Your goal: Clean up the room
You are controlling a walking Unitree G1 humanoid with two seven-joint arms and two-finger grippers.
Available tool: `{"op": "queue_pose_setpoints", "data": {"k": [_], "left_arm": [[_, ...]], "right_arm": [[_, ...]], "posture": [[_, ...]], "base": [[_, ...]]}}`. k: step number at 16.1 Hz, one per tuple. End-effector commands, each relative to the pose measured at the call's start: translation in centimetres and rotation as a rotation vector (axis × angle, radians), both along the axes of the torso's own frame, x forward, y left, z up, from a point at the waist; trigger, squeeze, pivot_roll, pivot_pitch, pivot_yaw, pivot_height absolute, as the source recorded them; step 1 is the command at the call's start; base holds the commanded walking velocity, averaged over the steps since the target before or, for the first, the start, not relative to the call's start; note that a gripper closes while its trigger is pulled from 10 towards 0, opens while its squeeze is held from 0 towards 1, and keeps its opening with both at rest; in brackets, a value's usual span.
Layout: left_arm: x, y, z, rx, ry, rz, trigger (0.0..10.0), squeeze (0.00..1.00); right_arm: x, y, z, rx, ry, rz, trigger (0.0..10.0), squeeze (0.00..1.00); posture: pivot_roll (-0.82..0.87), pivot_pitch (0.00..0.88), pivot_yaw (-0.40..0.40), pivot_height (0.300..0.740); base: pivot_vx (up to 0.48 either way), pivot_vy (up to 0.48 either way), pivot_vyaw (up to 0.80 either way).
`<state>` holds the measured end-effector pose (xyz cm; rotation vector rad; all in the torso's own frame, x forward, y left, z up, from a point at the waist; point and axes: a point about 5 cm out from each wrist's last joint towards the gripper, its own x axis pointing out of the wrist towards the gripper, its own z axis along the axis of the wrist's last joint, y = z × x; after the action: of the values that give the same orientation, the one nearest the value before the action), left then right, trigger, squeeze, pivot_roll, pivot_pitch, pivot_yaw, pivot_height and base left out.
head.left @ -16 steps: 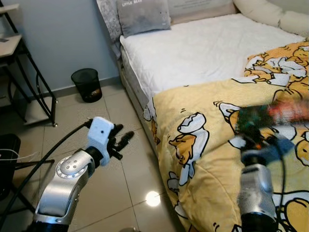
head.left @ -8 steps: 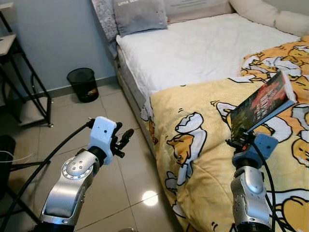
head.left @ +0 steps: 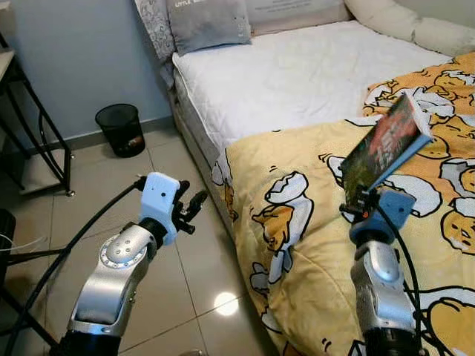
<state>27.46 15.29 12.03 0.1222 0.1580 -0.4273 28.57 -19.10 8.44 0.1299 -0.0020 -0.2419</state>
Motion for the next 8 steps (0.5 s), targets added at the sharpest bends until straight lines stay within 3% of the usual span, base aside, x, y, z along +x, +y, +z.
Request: {"op": "queue_pose_setpoints", "data": {"k": [1,3,5,7,8], "left_arm": [[0.29,-0.05,0.29,0.019,-0.014,0.000,10.0,0.00],[0.83,0.78,0.05,0.040,0.001,0.051,10.0,0.00],[1.00,0.87,-0.10,0.046,0.004,0.066,10.0,0.00],[1.11,0.50,-0.12,0.040,0.000,0.064,10.0,0.00],[1.12,0.17,-0.39,0.037,0.006,0.059,10.0,0.00]], "right_arm": [[0.53,0.33,0.82,0.018,-0.037,0.027,10.0,0.00],[0.80,0.96,0.31,0.000,0.022,0.042,10.0,0.00],[0.85,1.19,-0.11,0.012,0.057,0.023,10.0,0.00],[1.06,1.13,0.07,-0.095,0.070,0.020,10.0,0.00],[1.09,1.22,-0.13,-0.088,0.085,0.017,10.0,0.00]], "posture": [[-0.02,0.000,0.005,0.740],[-0.02,0.000,0.009,0.740],[-0.02,0.000,0.009,0.740],[-0.03,0.000,0.012,0.740],[-0.03,0.000,0.009,0.740]], "base": [[0.000,0.000,0.00],[0.000,0.000,0.00],[0.000,0.000,-0.80],[0.000,0.000,-0.80],[0.000,0.000,-0.80]]}}
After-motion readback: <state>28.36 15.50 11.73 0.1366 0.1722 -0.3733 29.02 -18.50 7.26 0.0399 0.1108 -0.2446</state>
